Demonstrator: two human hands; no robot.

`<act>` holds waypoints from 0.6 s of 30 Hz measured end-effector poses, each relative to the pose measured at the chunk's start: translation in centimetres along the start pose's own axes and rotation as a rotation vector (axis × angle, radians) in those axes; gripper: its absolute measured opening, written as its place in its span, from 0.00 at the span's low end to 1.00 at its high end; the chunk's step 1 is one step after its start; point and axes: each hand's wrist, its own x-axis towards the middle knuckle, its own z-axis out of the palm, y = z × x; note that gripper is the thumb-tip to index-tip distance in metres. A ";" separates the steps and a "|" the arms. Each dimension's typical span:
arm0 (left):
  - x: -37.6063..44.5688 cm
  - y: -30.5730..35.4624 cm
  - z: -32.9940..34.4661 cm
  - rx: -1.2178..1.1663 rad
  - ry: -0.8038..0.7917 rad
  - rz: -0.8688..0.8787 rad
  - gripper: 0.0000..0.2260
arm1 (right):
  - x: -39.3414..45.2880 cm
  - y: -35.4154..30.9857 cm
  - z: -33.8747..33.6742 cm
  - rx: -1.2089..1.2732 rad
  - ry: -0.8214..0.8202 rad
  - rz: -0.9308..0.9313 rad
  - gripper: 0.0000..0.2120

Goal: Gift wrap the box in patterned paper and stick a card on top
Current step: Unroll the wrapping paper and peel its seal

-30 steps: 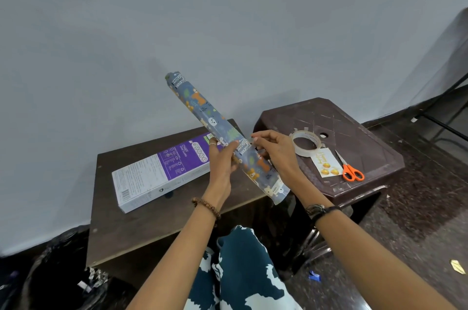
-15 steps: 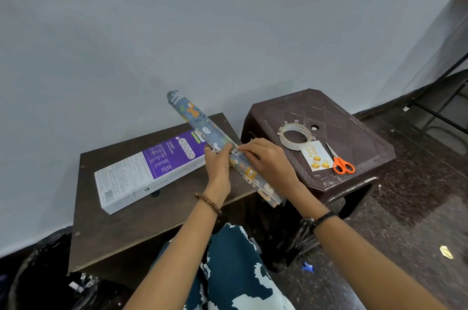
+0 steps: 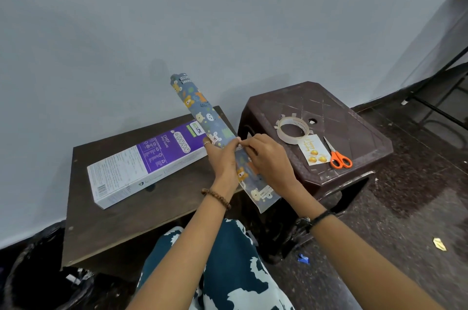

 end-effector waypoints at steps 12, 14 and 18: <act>-0.7 0.3 -0.9 -0.062 -0.187 0.101 0.24 | 0.9 -2.1 0.2 0.529 0.098 0.606 0.09; -0.9 0.8 -1.2 -0.216 -0.294 0.012 0.17 | 1.0 -2.5 0.0 0.577 0.090 0.629 0.10; -0.4 1.0 -2.0 -0.462 -0.399 -0.126 0.27 | 1.2 -2.5 0.1 0.524 0.101 0.677 0.07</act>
